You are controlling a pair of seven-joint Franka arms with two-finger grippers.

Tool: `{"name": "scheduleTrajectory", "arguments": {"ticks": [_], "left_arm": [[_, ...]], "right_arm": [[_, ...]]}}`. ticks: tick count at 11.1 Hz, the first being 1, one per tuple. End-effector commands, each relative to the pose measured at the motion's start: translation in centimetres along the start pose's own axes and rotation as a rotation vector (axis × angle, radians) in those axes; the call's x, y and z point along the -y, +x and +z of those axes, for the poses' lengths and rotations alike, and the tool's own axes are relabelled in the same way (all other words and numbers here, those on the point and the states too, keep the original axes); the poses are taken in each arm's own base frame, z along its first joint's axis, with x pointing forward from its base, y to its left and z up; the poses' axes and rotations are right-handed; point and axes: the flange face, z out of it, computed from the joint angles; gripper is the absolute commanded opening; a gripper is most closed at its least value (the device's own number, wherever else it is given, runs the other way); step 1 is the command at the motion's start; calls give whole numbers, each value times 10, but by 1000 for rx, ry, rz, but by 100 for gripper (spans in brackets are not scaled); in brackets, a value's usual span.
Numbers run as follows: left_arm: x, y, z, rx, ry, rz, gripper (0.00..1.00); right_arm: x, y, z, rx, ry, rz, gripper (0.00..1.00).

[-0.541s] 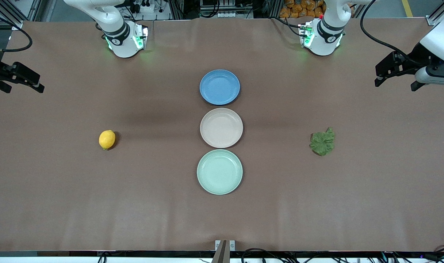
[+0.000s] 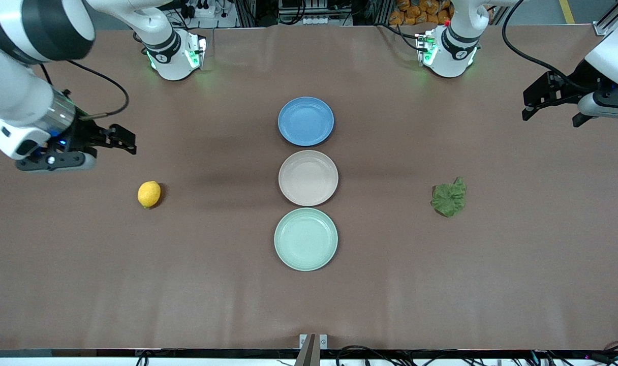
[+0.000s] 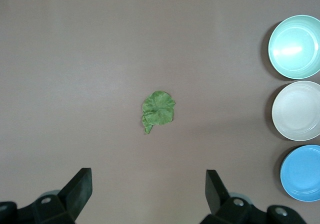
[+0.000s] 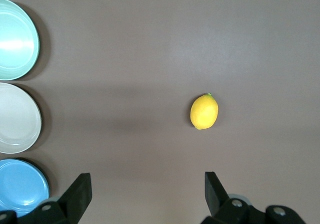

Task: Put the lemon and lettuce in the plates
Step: 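Move the right gripper down over the yellow lemon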

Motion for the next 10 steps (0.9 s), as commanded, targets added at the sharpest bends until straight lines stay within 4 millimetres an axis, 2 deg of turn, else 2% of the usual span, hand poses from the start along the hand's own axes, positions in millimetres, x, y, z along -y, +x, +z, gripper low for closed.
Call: {"name": "scheduleTrajectory", "arguments": {"ticks": [1,5,8,10], "left_arm": [[2,0,-1,10,-16,12,100],[1,3,9,29,-15,7,100],[3,7,19,47,-16,5,100],[3,7,19,50,-16,4,100]], "right_arm": [[-15,-6,-10,-12,14,26,100],[-21,-4,-6,-15,2,32,100],[-28,7,27,43,-24,41,100],[-39,8,66,35,-23,59,100]]}}
